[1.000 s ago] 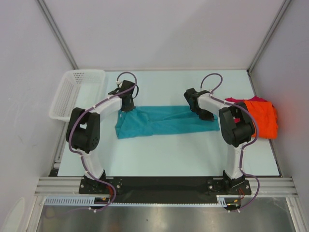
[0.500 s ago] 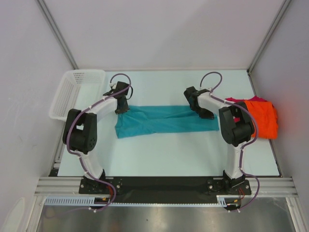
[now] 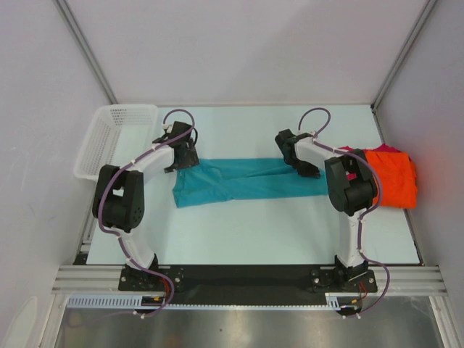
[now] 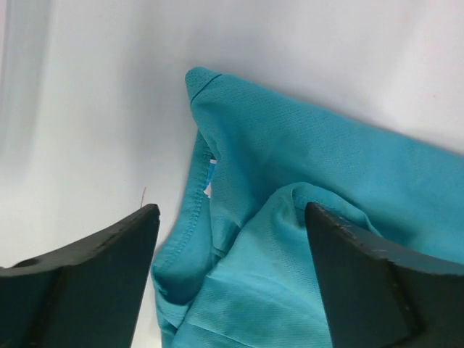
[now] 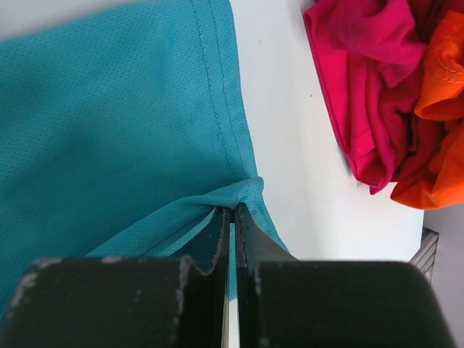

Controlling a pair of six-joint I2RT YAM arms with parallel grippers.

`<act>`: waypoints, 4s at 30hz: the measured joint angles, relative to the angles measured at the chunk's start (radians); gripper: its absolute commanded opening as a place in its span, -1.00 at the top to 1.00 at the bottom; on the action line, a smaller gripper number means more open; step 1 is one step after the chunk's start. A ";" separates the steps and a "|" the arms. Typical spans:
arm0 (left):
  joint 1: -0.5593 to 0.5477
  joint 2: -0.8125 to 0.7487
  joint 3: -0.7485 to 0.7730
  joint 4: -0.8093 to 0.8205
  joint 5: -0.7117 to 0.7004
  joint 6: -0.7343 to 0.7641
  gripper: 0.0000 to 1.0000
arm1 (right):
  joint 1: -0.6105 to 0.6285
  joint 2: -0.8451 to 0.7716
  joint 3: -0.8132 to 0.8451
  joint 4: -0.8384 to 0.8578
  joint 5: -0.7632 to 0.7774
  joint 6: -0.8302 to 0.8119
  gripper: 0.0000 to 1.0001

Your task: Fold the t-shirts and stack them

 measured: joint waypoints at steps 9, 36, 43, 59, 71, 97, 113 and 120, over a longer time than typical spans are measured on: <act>0.002 -0.001 0.000 -0.013 -0.003 -0.006 -0.99 | -0.002 0.014 0.030 0.002 -0.004 -0.008 0.59; -0.041 -0.167 -0.039 -0.038 -0.027 -0.008 -0.99 | -0.005 -0.031 0.090 -0.028 0.043 0.003 0.51; -0.066 -0.201 -0.056 -0.037 -0.027 -0.013 -0.99 | 0.008 -0.031 0.093 -0.034 0.043 0.006 0.52; -0.211 -0.285 -0.323 -0.005 -0.004 -0.122 -0.99 | 0.190 -0.050 0.013 -0.082 0.026 0.109 0.53; -0.211 -0.144 -0.323 0.064 -0.006 -0.193 -0.99 | 0.171 -0.270 0.007 -0.112 0.031 0.106 0.51; 0.117 0.006 -0.016 -0.030 0.149 -0.198 -0.99 | 0.107 -0.323 0.014 -0.114 0.035 0.053 0.51; -0.056 0.161 0.258 -0.100 0.160 -0.105 -0.99 | 0.024 -0.295 0.006 -0.067 -0.014 0.029 0.50; -0.310 0.161 0.279 -0.069 0.222 -0.039 -0.99 | -0.053 -0.192 -0.002 -0.008 -0.100 0.022 0.51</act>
